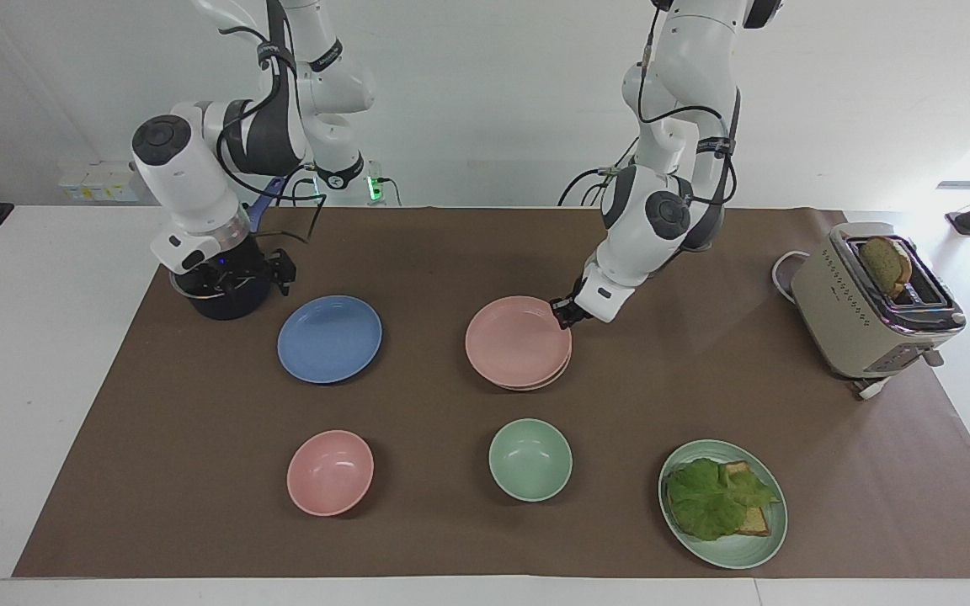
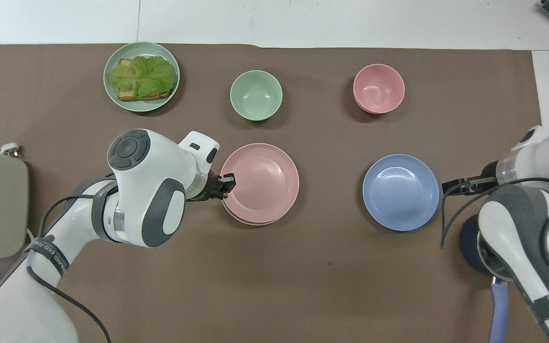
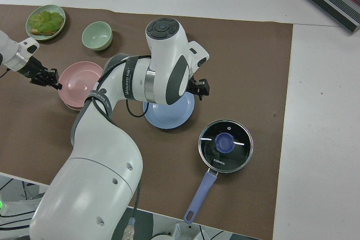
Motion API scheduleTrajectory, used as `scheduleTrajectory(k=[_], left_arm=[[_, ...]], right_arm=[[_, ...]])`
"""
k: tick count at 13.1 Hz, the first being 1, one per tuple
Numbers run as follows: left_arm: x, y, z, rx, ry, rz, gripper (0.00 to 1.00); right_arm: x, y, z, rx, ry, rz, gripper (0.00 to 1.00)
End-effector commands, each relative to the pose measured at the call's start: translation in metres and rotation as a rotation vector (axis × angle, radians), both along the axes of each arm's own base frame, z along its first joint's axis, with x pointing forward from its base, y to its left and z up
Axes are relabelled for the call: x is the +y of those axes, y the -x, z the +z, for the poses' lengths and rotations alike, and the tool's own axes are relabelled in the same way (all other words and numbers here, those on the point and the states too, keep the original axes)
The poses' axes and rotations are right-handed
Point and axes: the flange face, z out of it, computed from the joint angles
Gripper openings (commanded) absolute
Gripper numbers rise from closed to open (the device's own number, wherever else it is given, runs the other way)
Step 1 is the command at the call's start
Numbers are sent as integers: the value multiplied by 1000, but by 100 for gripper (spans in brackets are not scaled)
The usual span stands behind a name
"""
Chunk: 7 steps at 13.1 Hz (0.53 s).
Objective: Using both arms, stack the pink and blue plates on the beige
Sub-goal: 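Lower the pink plate onto the beige plate while the right gripper reaches the blue plate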
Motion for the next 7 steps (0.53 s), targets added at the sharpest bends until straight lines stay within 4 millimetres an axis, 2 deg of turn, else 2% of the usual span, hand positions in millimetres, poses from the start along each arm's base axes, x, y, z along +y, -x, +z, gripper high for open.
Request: scheduleTrajectory(k=[1,4,5,6,7], left_arm=[[1,3,2,-19,11,0,100],[4,-2,6,-14,4,2,100],[10,-4,14,-11,3,5,100],[22,-12,25,-7,-25,-6,100],[41,-26,45,-12,-83,-34,100]], right_arm=[[-7,2,-34,-8,-24,54,100],[-14,3,-69,-11,-22,83,100],[-14,3,-78,2,-23,82,100],[-14,0,-86,-6,-21,85,100],[-14,-1,-96,-4,-21,84,100]])
